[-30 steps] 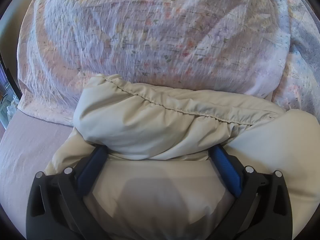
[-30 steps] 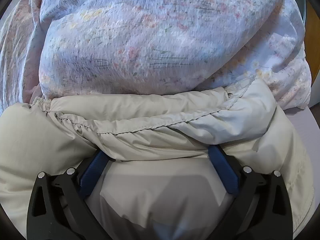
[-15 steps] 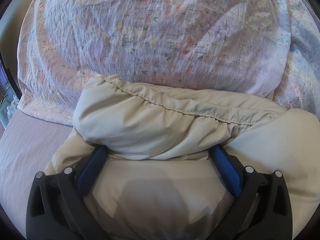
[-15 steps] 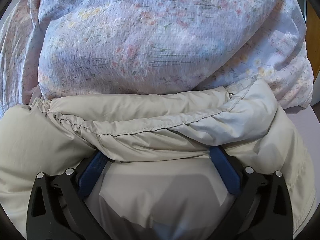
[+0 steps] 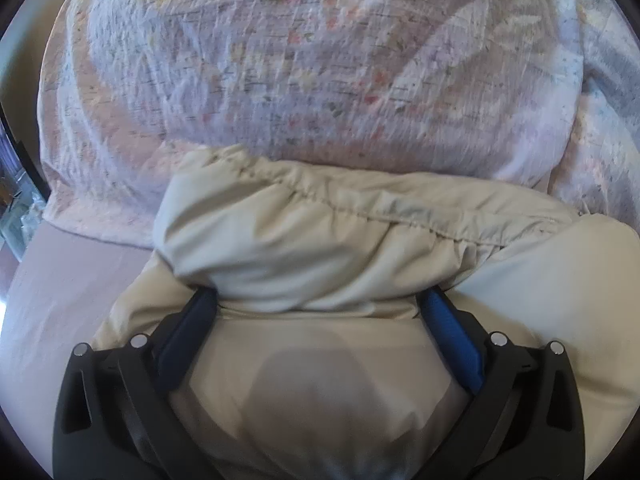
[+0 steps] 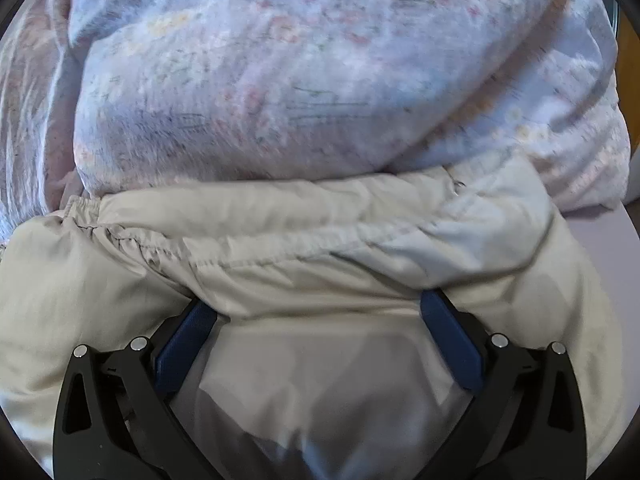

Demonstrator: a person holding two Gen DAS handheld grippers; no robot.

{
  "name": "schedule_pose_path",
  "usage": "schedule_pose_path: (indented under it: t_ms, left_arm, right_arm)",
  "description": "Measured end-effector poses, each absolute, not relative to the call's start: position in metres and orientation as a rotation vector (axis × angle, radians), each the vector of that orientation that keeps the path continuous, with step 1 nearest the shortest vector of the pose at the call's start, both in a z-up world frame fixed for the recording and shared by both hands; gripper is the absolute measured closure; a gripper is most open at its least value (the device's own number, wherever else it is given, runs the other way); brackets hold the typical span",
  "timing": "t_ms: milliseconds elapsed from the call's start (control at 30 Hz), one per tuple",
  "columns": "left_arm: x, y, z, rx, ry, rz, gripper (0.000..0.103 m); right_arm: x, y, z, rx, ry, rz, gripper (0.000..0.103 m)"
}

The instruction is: Fold large clothes

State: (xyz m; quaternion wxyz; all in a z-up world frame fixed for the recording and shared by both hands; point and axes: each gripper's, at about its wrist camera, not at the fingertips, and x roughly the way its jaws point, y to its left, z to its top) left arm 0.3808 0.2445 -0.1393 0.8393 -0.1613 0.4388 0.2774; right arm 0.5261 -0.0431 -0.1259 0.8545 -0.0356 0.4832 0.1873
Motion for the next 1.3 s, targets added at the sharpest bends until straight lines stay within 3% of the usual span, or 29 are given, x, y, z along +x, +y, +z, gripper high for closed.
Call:
schedule_pose_path:
  t_ms: [400, 667, 967, 1133, 1167, 1200, 1300]
  left_arm:
    - [0.304, 0.226, -0.105, -0.350, 0.977, 0.556, 0.002]
    - [0.246, 0.242, -0.105, -0.391, 1.067, 0.580, 0.002]
    - [0.241, 0.249, -0.130, -0.577, 1.135, 0.546, 0.003]
    - [0.254, 0.251, -0.138, -0.618, 1.126, 0.538, 0.009]
    - [0.257, 0.254, -0.139, -0.636, 1.116, 0.533, 0.010]
    - [0.259, 0.258, -0.140, -0.658, 1.104, 0.527, 0.015]
    - [0.262, 0.265, -0.142, -0.718, 1.069, 0.517, 0.025]
  right_arm:
    - [0.476, -0.196, -0.068, 0.194, 1.078, 0.125, 0.001]
    - [0.446, -0.271, -0.113, 0.520, 1.234, 0.064, 0.001]
    - [0.444, -0.243, -0.144, 0.673, 1.302, 0.164, 0.001]
    - [0.445, -0.223, -0.146, 0.657, 1.296, 0.179, 0.014]
    - [0.447, -0.220, -0.146, 0.669, 1.295, 0.194, 0.022]
    - [0.447, -0.219, -0.148, 0.683, 1.292, 0.204, 0.029]
    - [0.450, -0.212, -0.148, 0.696, 1.280, 0.202, 0.036]
